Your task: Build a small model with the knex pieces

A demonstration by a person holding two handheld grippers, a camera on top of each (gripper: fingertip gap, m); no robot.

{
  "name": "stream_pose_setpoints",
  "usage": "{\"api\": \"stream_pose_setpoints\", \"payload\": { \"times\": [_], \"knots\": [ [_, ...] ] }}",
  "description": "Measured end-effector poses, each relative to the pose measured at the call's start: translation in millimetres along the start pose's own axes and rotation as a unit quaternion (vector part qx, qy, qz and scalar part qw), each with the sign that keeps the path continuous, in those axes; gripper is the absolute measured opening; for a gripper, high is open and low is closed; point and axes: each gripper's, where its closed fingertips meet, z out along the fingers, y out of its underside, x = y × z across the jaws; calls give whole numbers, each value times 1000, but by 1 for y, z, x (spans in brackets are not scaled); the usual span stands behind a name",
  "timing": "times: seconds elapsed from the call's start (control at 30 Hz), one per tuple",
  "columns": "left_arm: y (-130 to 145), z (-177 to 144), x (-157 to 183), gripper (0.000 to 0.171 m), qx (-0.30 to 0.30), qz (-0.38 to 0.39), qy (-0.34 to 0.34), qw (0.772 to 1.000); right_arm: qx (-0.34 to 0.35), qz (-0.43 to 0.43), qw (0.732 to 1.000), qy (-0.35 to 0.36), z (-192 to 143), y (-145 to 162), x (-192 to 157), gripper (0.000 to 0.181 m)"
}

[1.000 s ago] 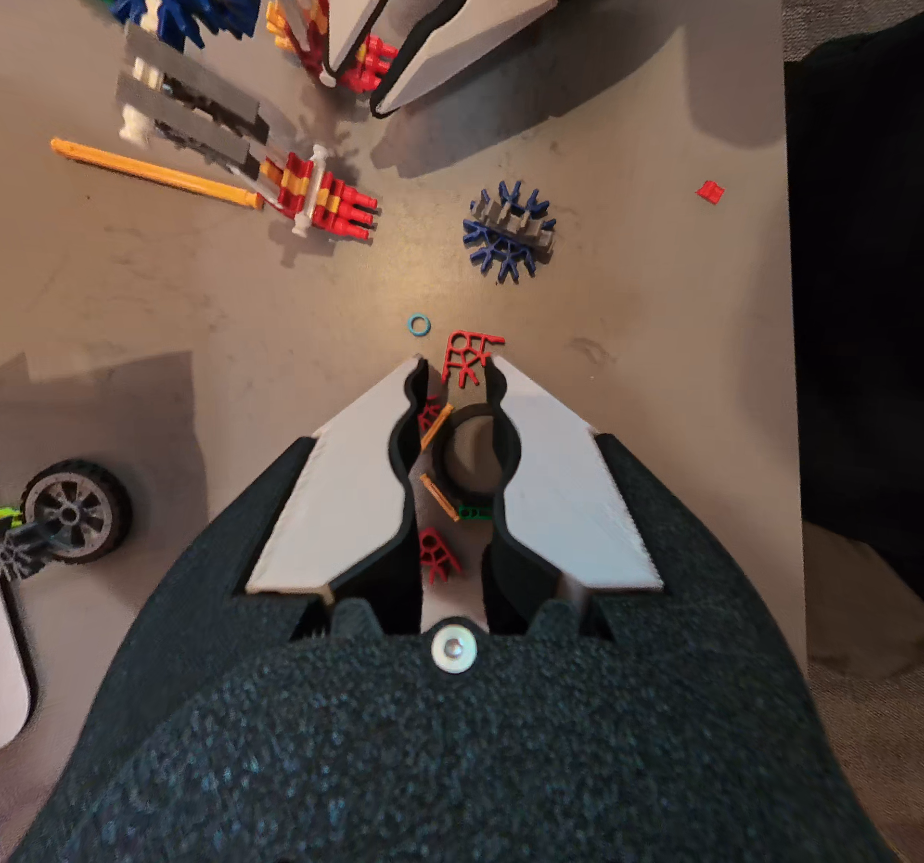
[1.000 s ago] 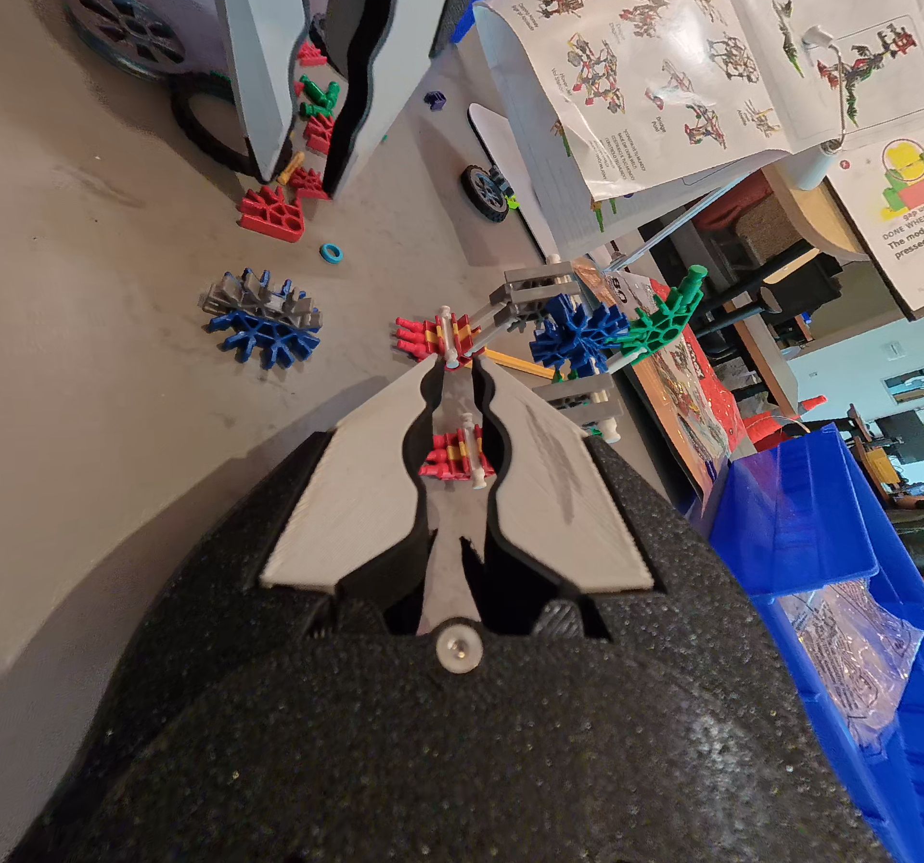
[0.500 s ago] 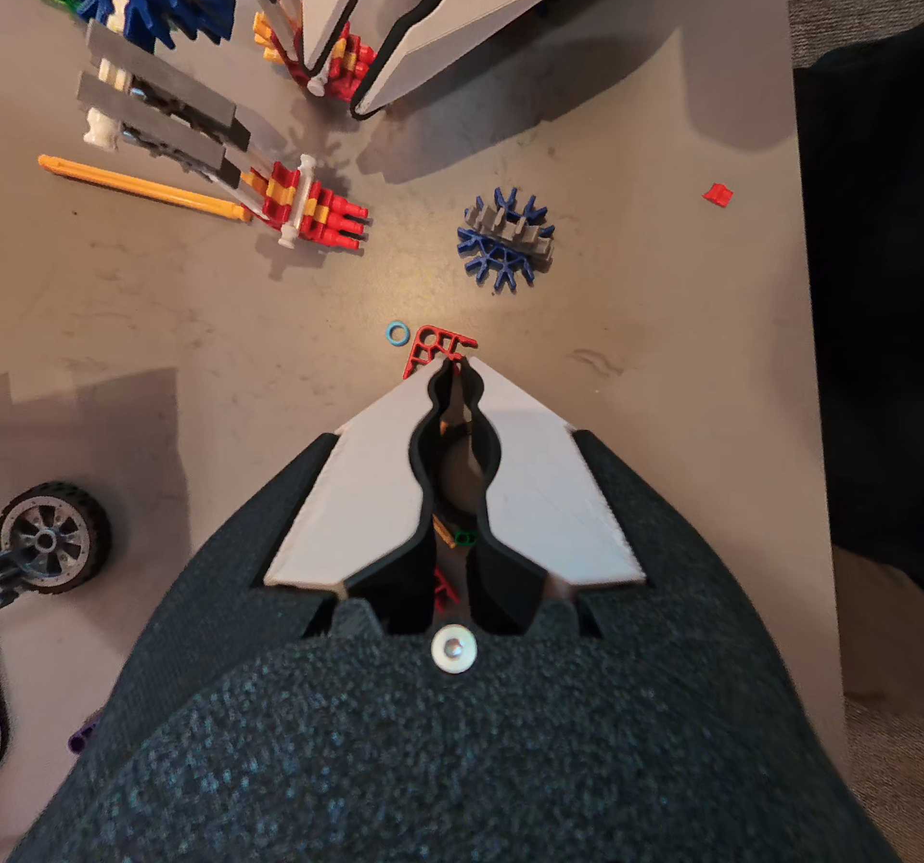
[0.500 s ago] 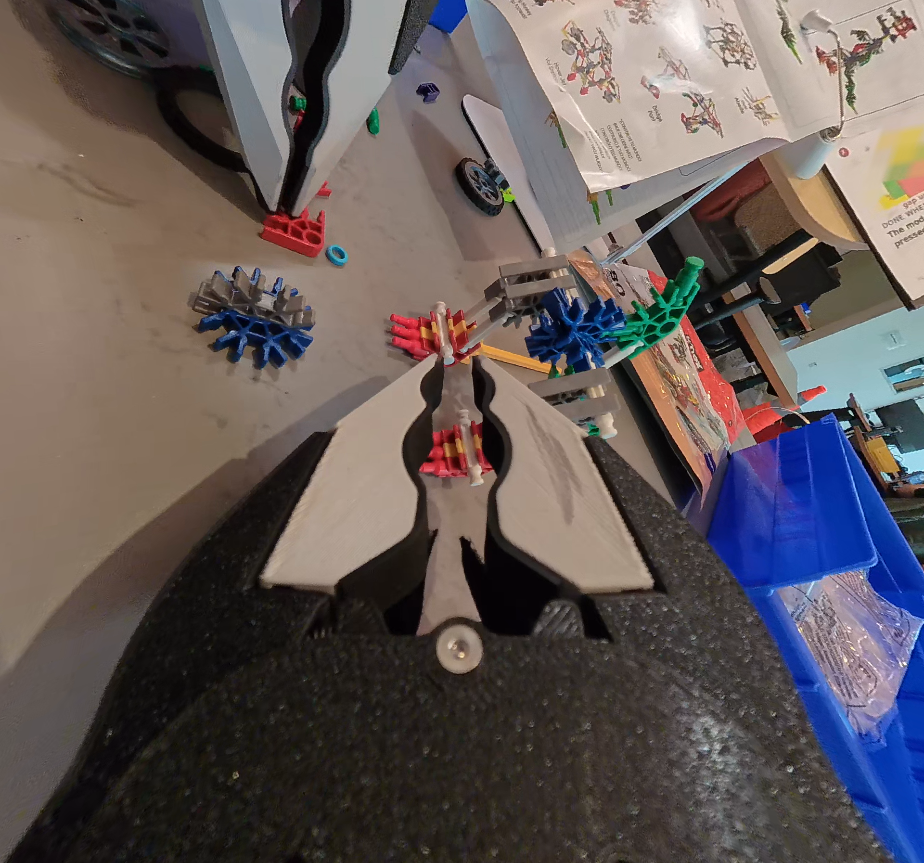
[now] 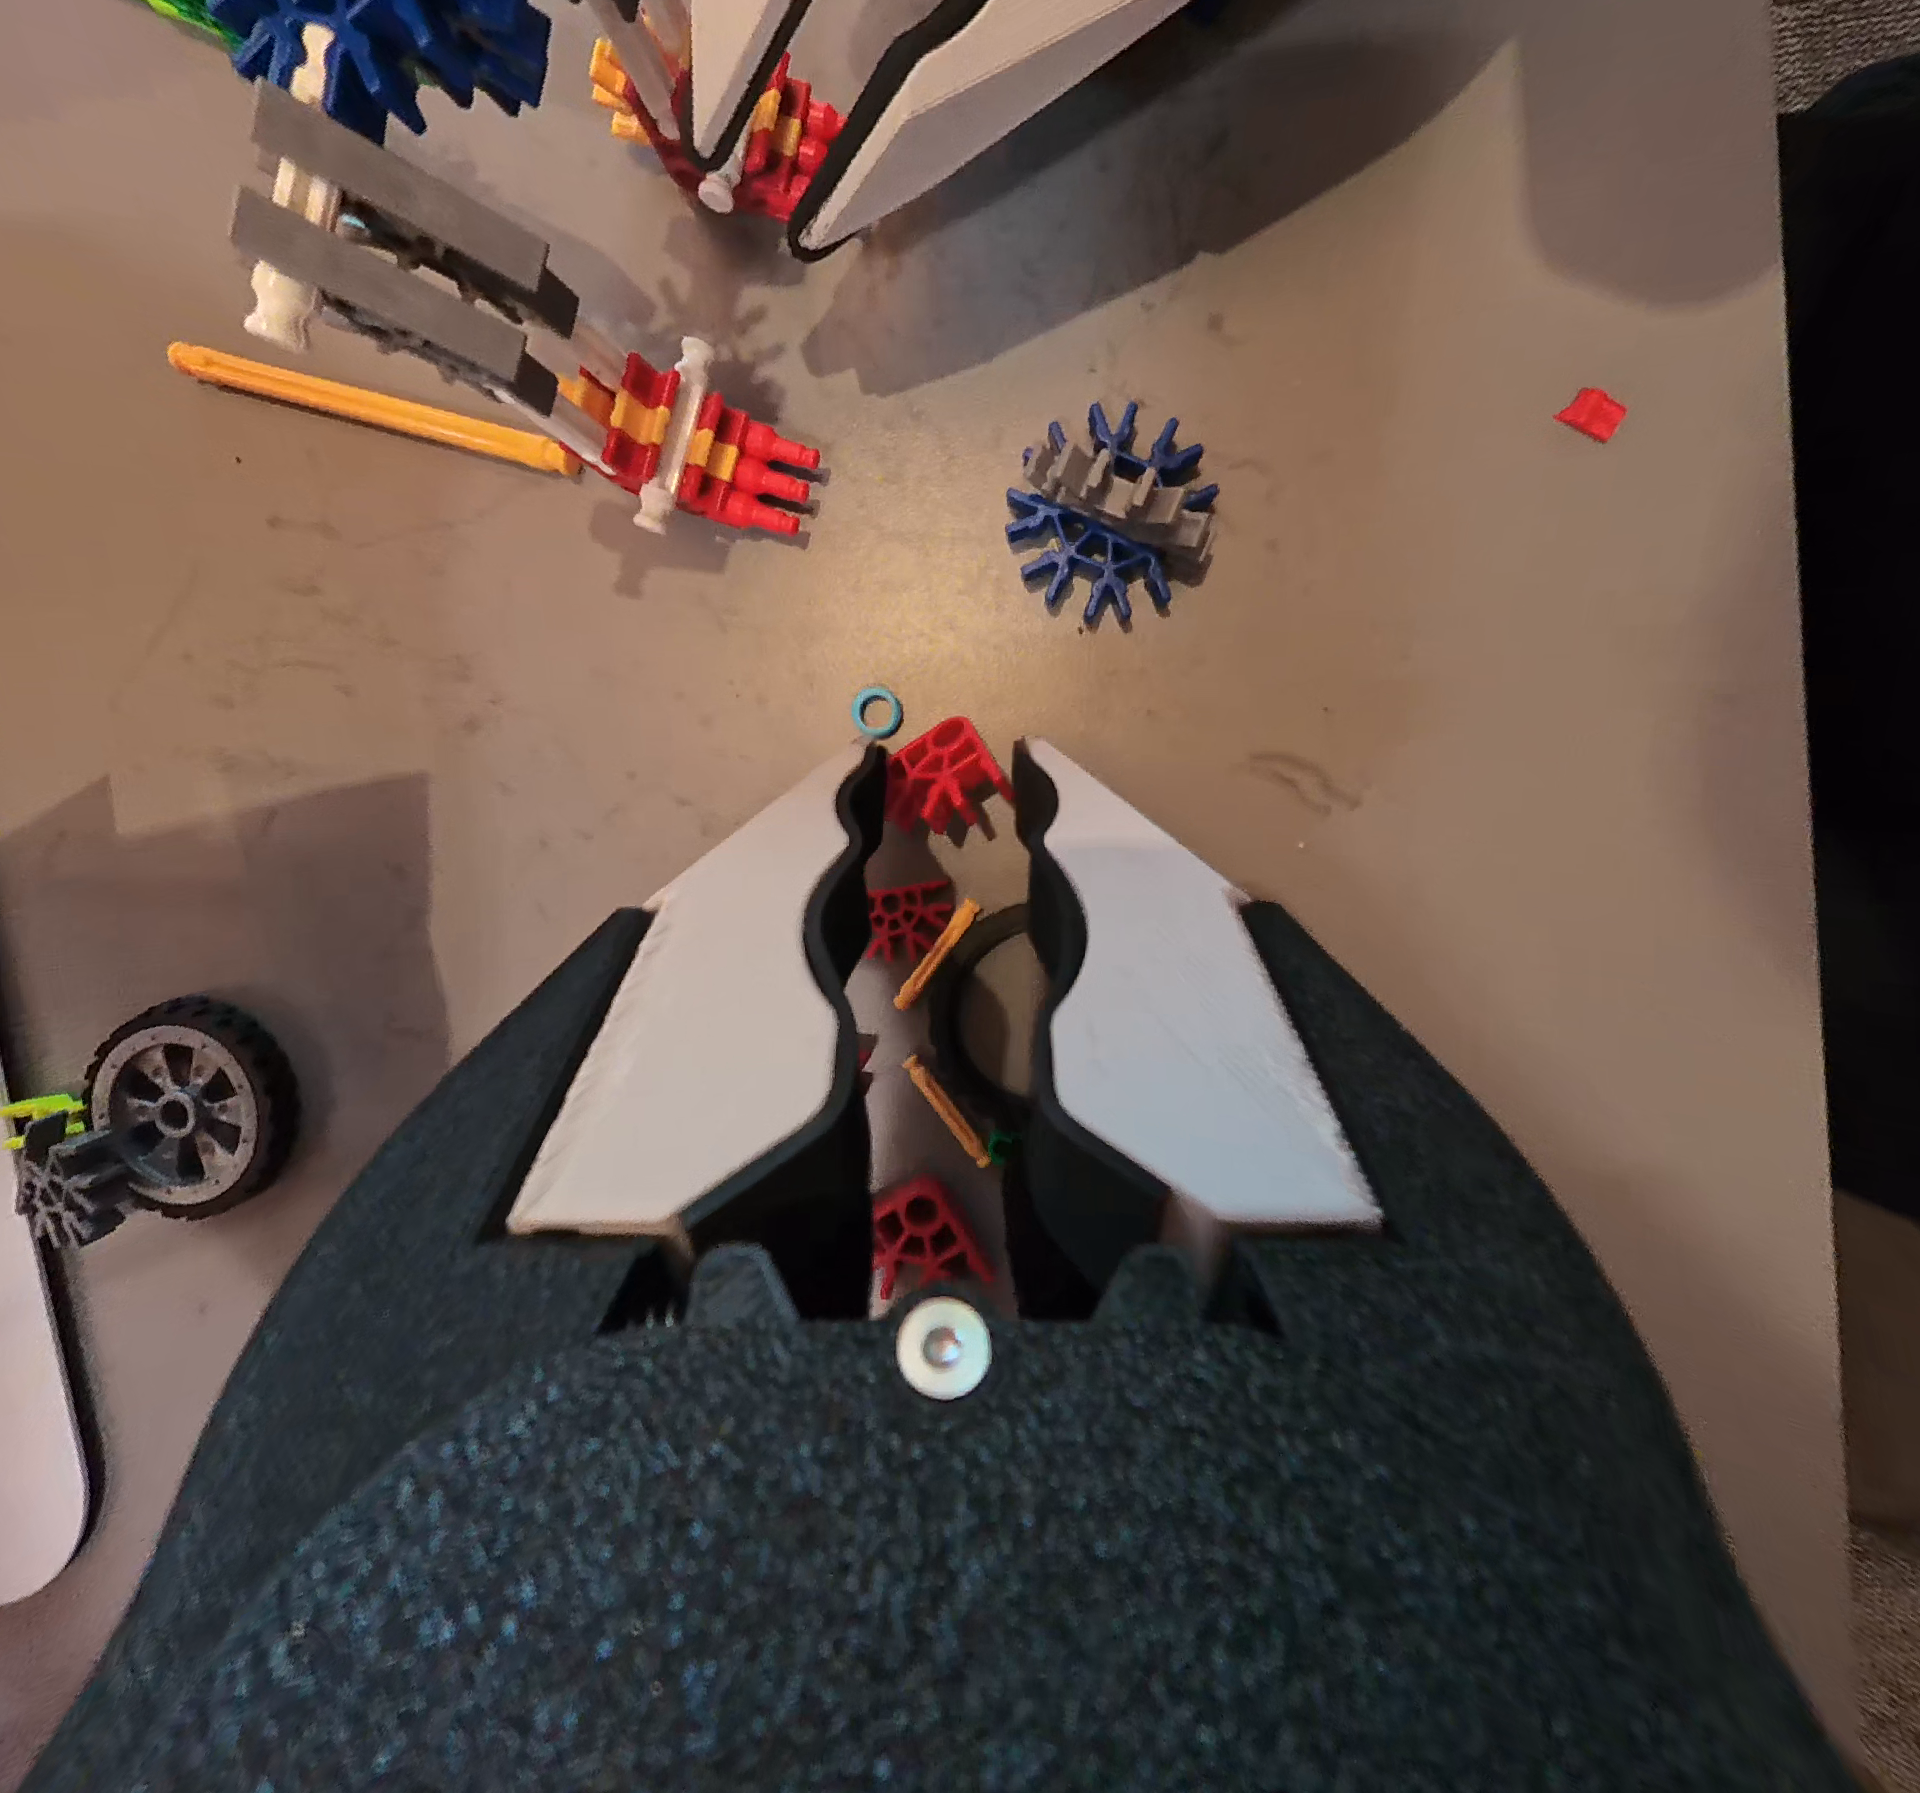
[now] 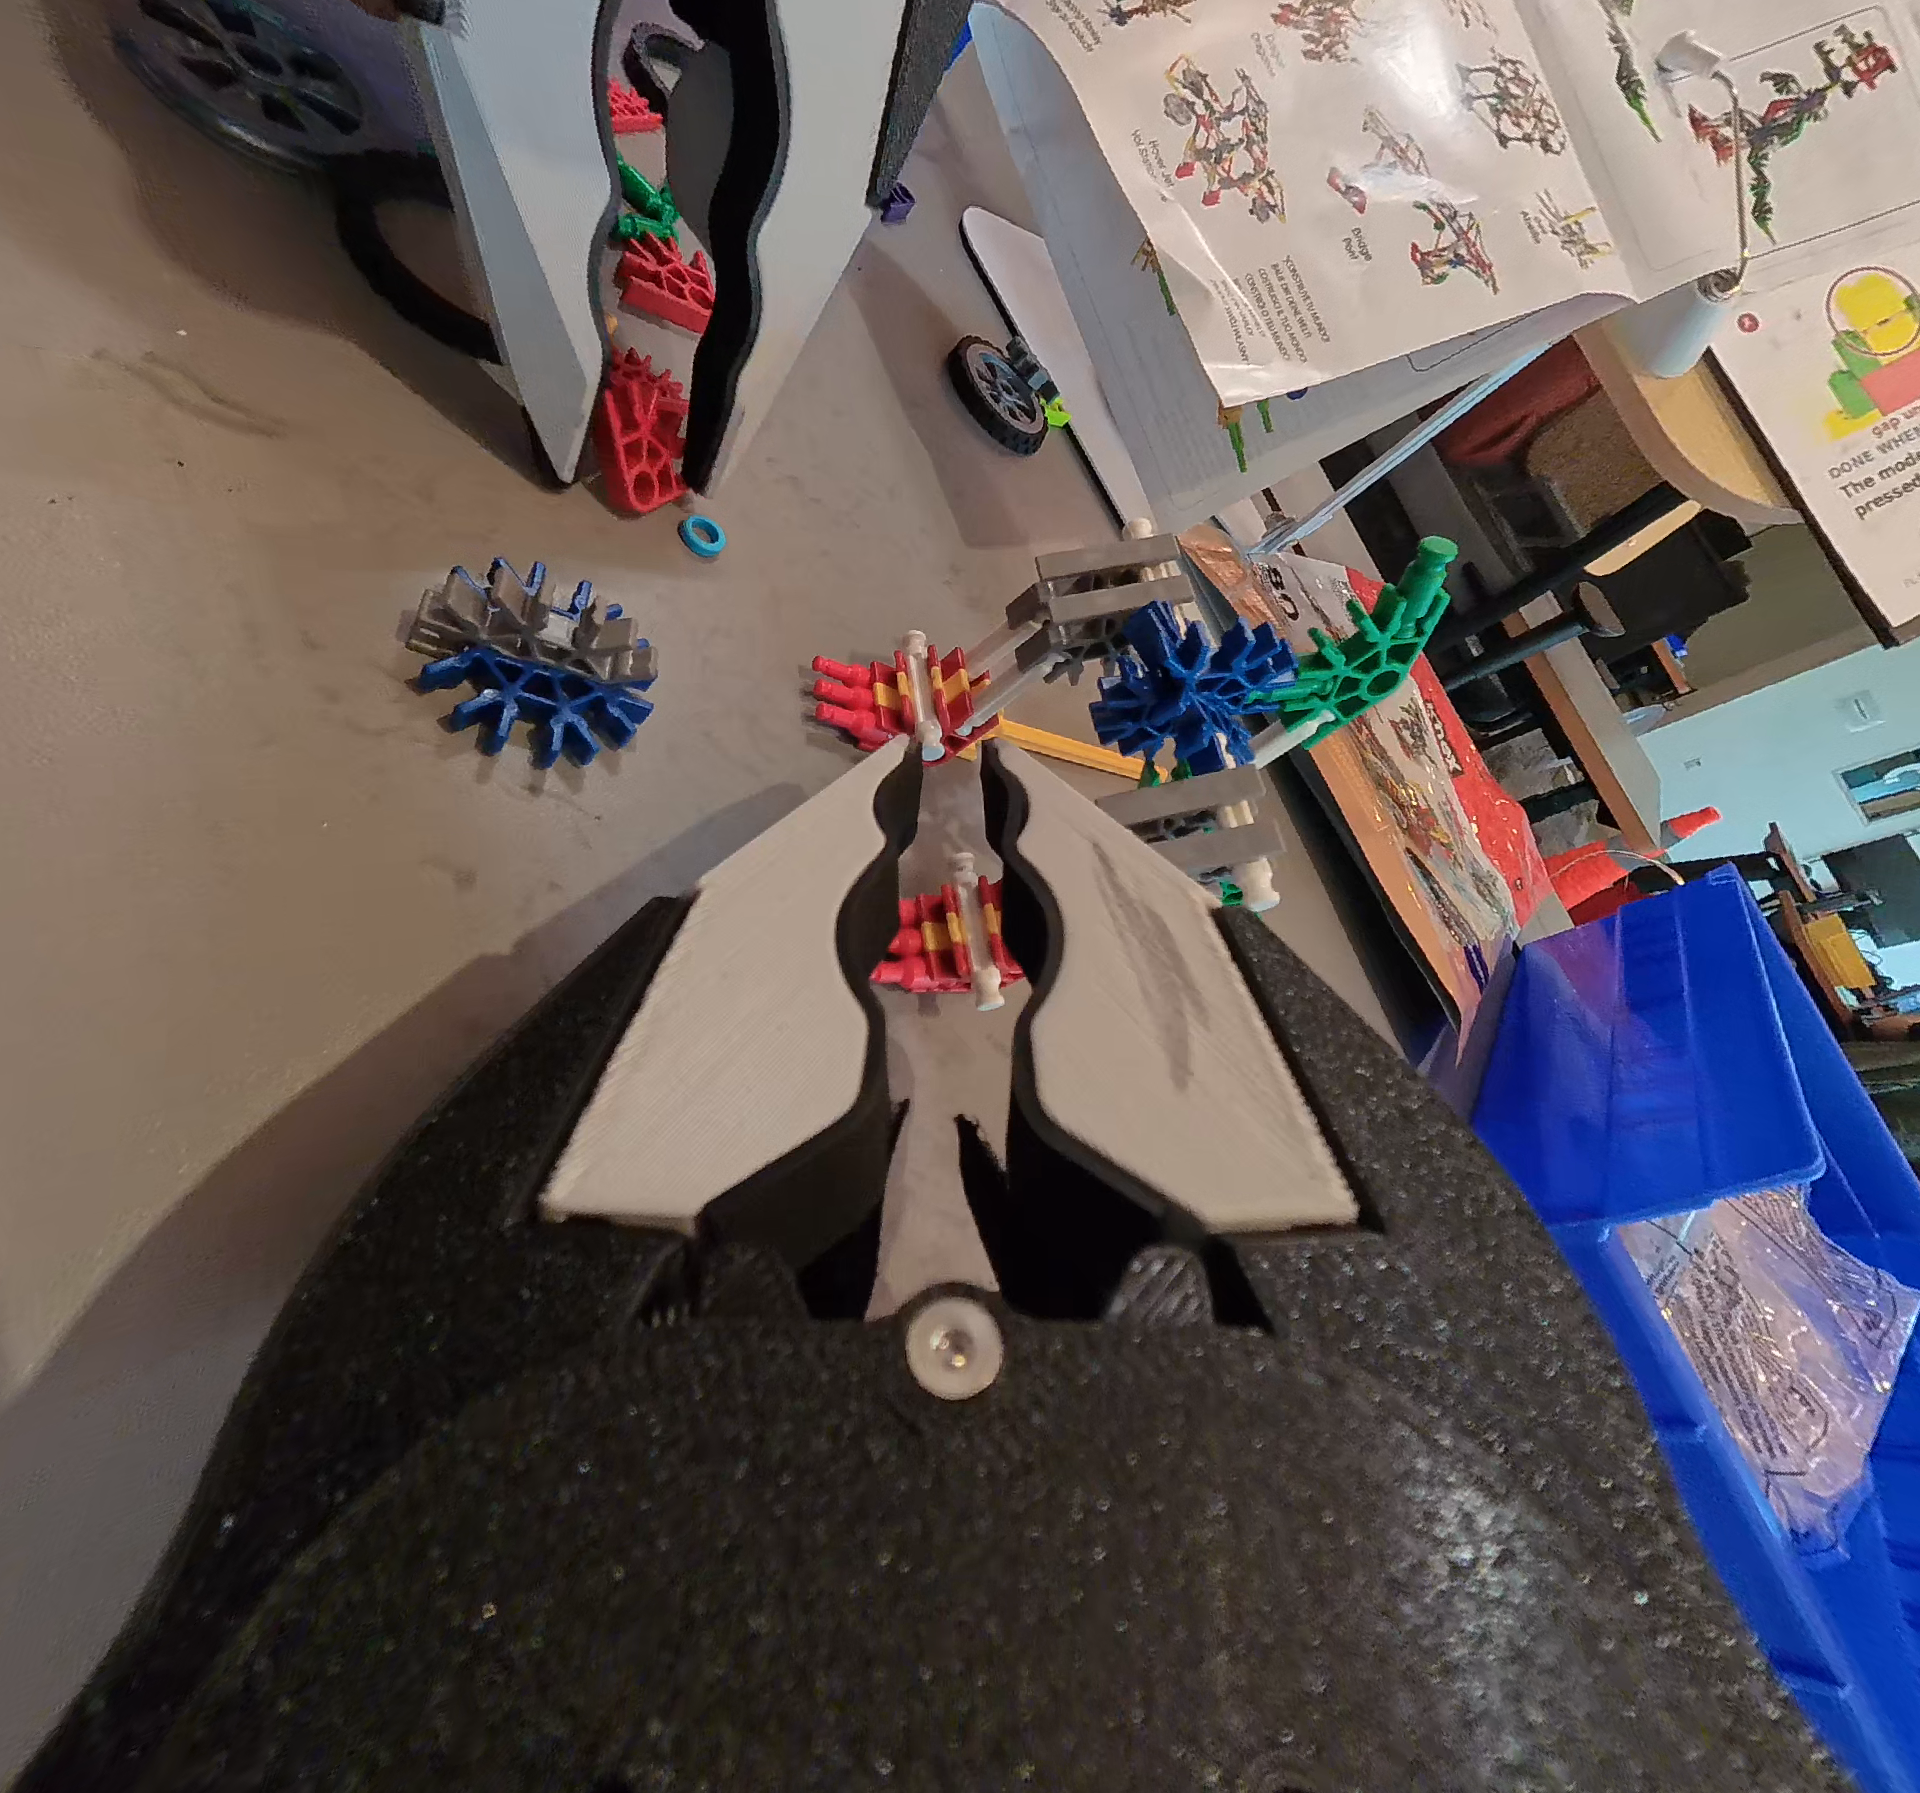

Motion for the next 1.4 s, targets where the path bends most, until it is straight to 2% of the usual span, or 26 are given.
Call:
{"api": "stream_pose_setpoints", "payload": {
  "times": [0.7,1.4],
  "knots": [
    [-4,1,-3,17,22,14,-41,999,-2,1,1000,1,0,1,0,11],
    [-7,2,0,14,33,21,-51,998,-1,3,1000,1,0,1,0,11]
  ]
}}
